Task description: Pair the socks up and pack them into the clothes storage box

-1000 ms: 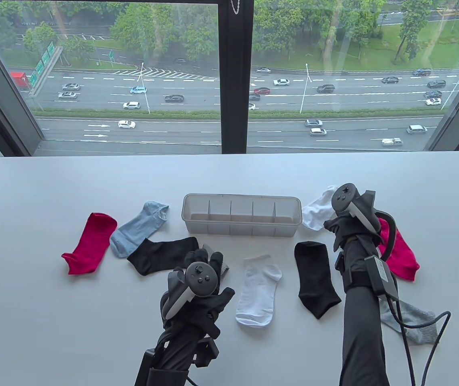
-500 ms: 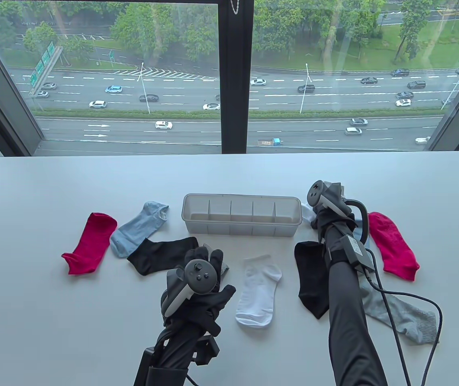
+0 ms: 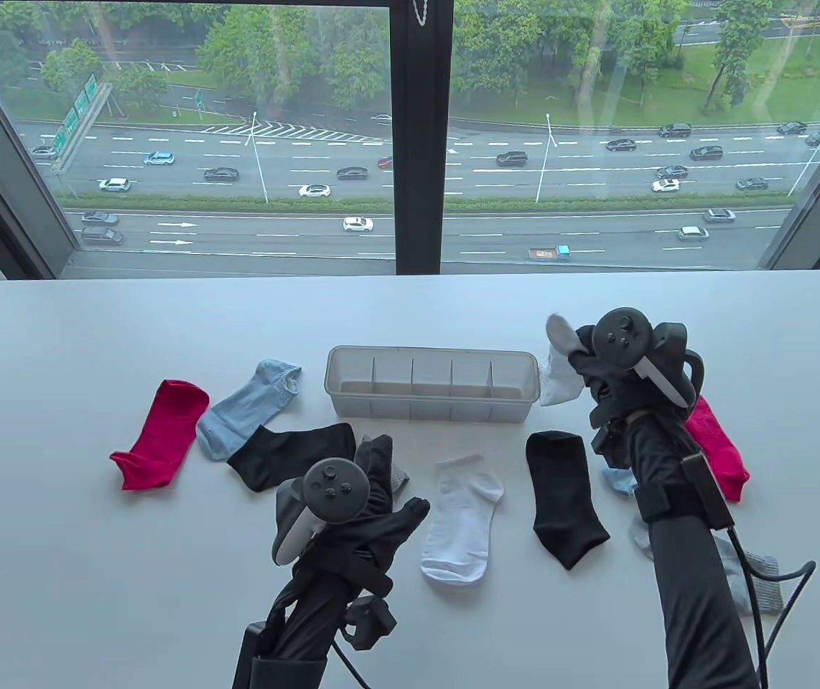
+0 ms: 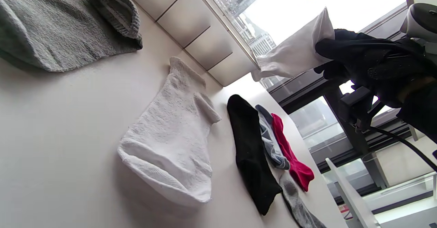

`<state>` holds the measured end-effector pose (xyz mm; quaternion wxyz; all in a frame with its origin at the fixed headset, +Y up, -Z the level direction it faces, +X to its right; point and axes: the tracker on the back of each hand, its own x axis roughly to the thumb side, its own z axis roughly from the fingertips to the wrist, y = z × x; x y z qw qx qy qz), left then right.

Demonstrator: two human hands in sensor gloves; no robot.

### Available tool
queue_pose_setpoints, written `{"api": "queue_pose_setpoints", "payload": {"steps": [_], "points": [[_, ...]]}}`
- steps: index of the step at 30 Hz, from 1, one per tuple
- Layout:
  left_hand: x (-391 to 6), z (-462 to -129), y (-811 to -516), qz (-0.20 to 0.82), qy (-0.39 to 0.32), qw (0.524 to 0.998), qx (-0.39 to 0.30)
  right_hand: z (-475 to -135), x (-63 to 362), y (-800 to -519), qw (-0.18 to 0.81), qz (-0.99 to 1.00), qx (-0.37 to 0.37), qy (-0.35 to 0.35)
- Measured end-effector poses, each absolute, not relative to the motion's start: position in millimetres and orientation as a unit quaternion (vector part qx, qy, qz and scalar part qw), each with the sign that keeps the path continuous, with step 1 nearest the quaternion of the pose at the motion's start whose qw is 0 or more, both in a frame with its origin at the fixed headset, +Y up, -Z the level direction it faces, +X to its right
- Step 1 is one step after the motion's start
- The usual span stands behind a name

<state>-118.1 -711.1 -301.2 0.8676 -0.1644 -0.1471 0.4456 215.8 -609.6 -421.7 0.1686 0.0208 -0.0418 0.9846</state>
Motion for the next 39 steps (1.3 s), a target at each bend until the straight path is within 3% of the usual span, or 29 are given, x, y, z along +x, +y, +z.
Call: {"api": "queue_pose_setpoints", "payload": {"steps": [3, 6, 9, 11, 14, 17, 18, 20, 22, 25, 29, 34, 39], "points": [[-113, -301, -718, 0.575, -0.172, 0.774, -0.201, -384, 179, -609, 0.205, 0.975, 0.087, -0.029], [-104, -298, -724, 0.658, -0.185, 0.694, -0.228, -343, 131, -628, 0.235, 0.958, 0.164, 0.004], [-99, -297, -729, 0.684, -0.192, 0.658, -0.249, -315, 98, -652, 0.264, 0.943, 0.2, 0.028], [-100, -298, -736, 0.7, -0.187, 0.643, -0.247, -305, 84, -669, 0.315, 0.919, 0.222, 0.089], [-114, -298, -739, 0.692, -0.094, 0.686, -0.204, -298, 86, -685, 0.372, 0.891, 0.23, 0.121], [-129, -296, -735, 0.655, -0.009, 0.748, -0.107, -295, 103, -691, 0.397, 0.895, 0.187, 0.077], [-132, -297, -734, 0.65, -0.015, 0.754, -0.093, -295, 113, -690, 0.402, 0.9, 0.162, 0.045], [-133, -298, -731, 0.668, -0.062, 0.734, -0.109, -296, 125, -691, 0.404, 0.898, 0.164, 0.056], [-127, -299, -725, 0.695, -0.13, 0.699, -0.107, -296, 133, -697, 0.407, 0.889, 0.181, 0.109], [-118, -294, -715, 0.7, -0.158, 0.692, -0.078, -299, 133, -714, 0.428, 0.856, 0.202, 0.209], [-112, -290, -712, 0.713, -0.17, 0.676, -0.077, -302, 128, -725, 0.5, 0.795, 0.224, 0.259], [-125, -292, -719, 0.668, -0.122, 0.73, -0.072, -302, 142, -717, 0.6, 0.769, 0.157, 0.153], [-122, -288, -719, 0.536, -0.06, 0.839, -0.078, -298, 146, -702, 0.481, 0.864, 0.139, 0.06]]}}
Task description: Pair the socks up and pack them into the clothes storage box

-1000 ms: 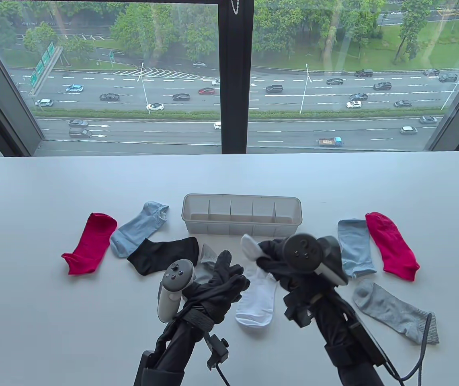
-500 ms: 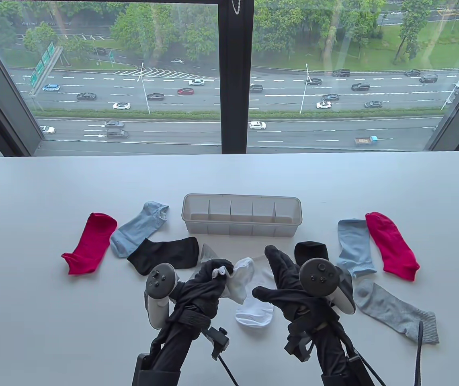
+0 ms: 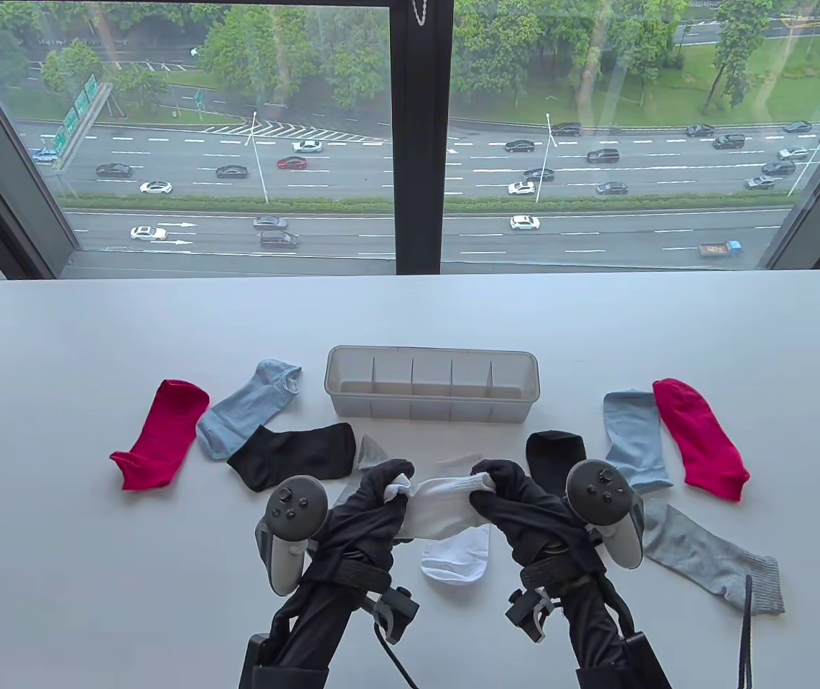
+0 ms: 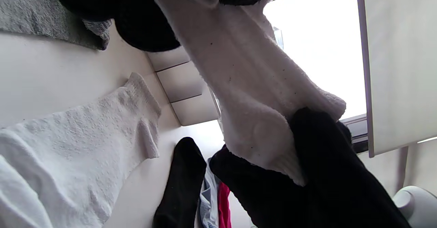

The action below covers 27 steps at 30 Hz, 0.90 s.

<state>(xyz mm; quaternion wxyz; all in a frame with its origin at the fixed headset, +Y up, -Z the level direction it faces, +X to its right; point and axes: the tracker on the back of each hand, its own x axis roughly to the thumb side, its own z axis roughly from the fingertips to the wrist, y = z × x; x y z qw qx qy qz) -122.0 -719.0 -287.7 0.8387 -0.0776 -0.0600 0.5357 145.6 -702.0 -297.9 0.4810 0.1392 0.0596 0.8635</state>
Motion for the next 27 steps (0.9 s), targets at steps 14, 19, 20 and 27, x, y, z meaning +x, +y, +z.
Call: {"api": "queue_pose_setpoints", "payload": {"steps": [14, 19, 20, 27], "points": [[-99, -282, -707, 0.47, -0.165, 0.864, -0.073, -281, 127, -676, 0.423, 0.893, 0.15, -0.03], [-112, -284, -708, 0.518, -0.112, 0.848, -0.002, -285, 139, -687, 0.439, 0.89, 0.114, 0.04], [-112, -284, -709, 0.528, -0.115, 0.841, 0.002, -286, 135, -691, 0.447, 0.881, 0.129, 0.087], [-111, -284, -710, 0.544, -0.132, 0.829, -0.003, -289, 134, -700, 0.478, 0.87, 0.115, 0.037]]}}
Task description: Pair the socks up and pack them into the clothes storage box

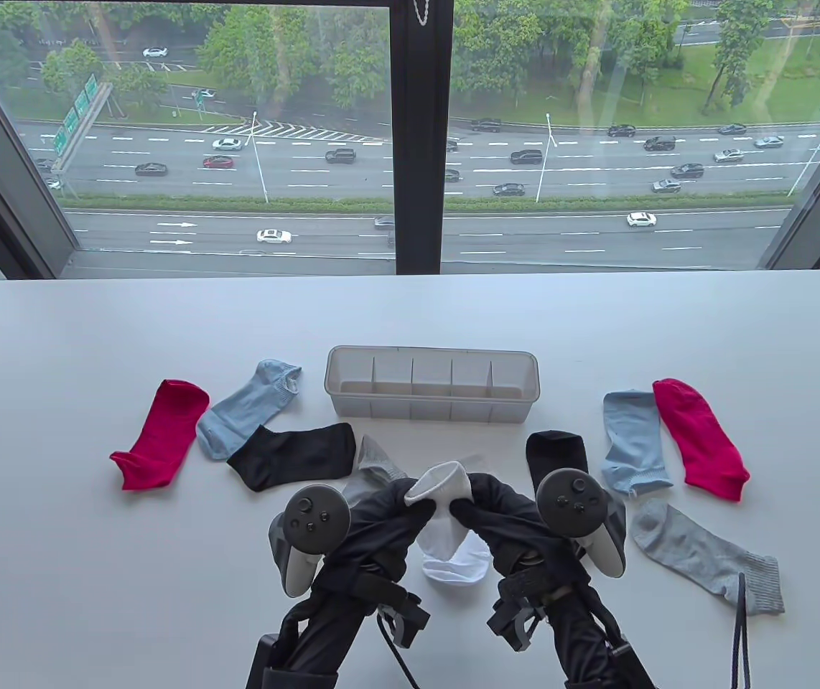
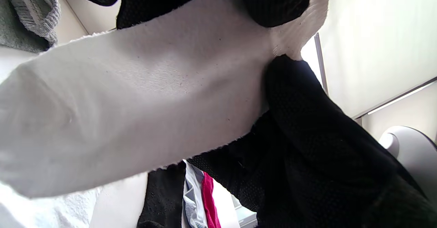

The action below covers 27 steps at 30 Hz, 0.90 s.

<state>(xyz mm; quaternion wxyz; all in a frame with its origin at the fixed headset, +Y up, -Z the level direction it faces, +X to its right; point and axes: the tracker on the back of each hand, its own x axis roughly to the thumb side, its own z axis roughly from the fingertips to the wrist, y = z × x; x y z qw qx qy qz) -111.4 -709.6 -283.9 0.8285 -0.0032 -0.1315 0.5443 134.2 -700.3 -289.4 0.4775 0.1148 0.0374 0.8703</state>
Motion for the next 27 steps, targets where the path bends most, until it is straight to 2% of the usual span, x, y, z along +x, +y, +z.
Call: {"api": "queue_pose_setpoints", "payload": {"steps": [2, 6, 10, 13, 17, 19, 22, 24, 27], "points": [[-112, -284, -710, 0.544, -0.123, 0.83, -0.004, -290, 145, -702, 0.486, 0.868, 0.102, 0.02], [-114, -285, -715, 0.555, -0.107, 0.825, 0.001, -293, 153, -709, 0.58, 0.808, 0.092, 0.056], [-121, -286, -713, 0.567, -0.102, 0.817, 0.016, -292, 157, -708, 0.571, 0.815, 0.091, 0.035], [-122, -290, -715, 0.595, -0.134, 0.792, -0.016, -292, 154, -709, 0.578, 0.801, 0.141, 0.071], [-106, -289, -716, 0.598, -0.189, 0.776, -0.066, -293, 138, -713, 0.546, 0.812, 0.168, 0.119], [-100, -287, -715, 0.584, -0.195, 0.783, -0.085, -293, 137, -713, 0.549, 0.815, 0.151, 0.106], [-107, -287, -715, 0.558, -0.132, 0.818, -0.033, -292, 146, -712, 0.557, 0.818, 0.133, 0.059], [-109, -287, -716, 0.556, -0.129, 0.82, -0.043, -292, 152, -710, 0.547, 0.831, 0.102, 0.021], [-105, -286, -715, 0.547, -0.13, 0.826, -0.042, -292, 152, -709, 0.539, 0.835, 0.11, 0.027]]}}
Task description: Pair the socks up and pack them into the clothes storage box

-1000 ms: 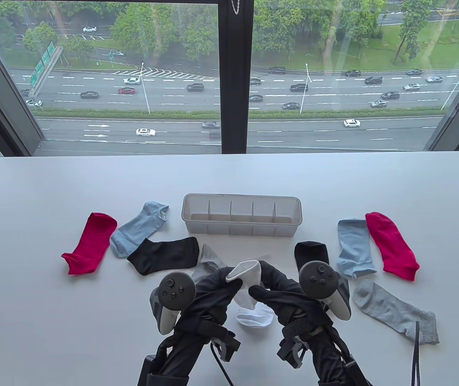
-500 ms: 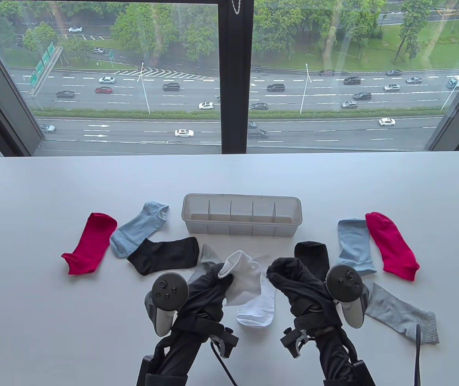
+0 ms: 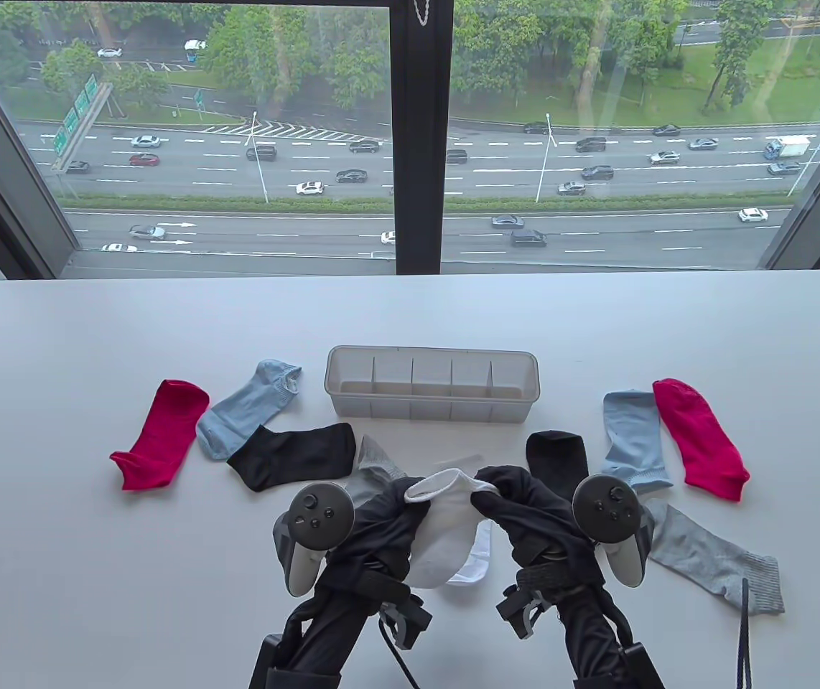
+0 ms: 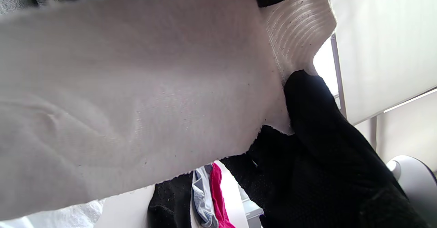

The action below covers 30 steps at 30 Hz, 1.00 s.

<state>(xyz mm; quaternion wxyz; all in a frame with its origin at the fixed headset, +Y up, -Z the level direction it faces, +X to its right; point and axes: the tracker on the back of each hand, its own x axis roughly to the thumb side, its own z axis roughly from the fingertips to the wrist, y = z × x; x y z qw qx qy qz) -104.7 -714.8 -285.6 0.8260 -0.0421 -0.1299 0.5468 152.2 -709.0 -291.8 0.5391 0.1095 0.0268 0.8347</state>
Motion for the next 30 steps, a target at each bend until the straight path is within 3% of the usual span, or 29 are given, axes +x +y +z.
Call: {"api": "queue_pose_setpoints", "payload": {"steps": [2, 4, 6, 8, 11, 14, 18, 23, 27, 30], "points": [[-104, -286, -717, 0.56, -0.139, 0.815, -0.06, -292, 151, -710, 0.561, 0.816, 0.123, 0.072], [-104, -286, -718, 0.573, -0.141, 0.805, -0.061, -292, 149, -710, 0.555, 0.818, 0.13, 0.072], [-104, -286, -718, 0.571, -0.145, 0.806, -0.056, -293, 146, -709, 0.537, 0.813, 0.19, 0.12], [-101, -287, -720, 0.568, -0.162, 0.803, -0.078, -293, 142, -711, 0.54, 0.801, 0.204, 0.155], [-94, -286, -723, 0.565, -0.163, 0.803, -0.099, -294, 144, -714, 0.539, 0.824, 0.126, 0.117], [-88, -287, -726, 0.53, -0.155, 0.824, -0.124, -296, 145, -714, 0.533, 0.819, 0.136, 0.165], [-80, -293, -733, 0.515, -0.116, 0.836, -0.15, -299, 146, -707, 0.469, 0.873, 0.082, 0.105], [-68, -307, -749, 0.454, -0.051, 0.874, -0.165, -318, 131, -713, 0.346, 0.923, 0.039, 0.164], [-67, -322, -770, 0.423, -0.013, 0.88, -0.216, -340, 116, -731, 0.233, 0.954, -0.042, 0.182], [-68, -323, -774, 0.422, -0.005, 0.88, -0.217, -357, 109, -745, 0.191, 0.956, -0.058, 0.216]]}}
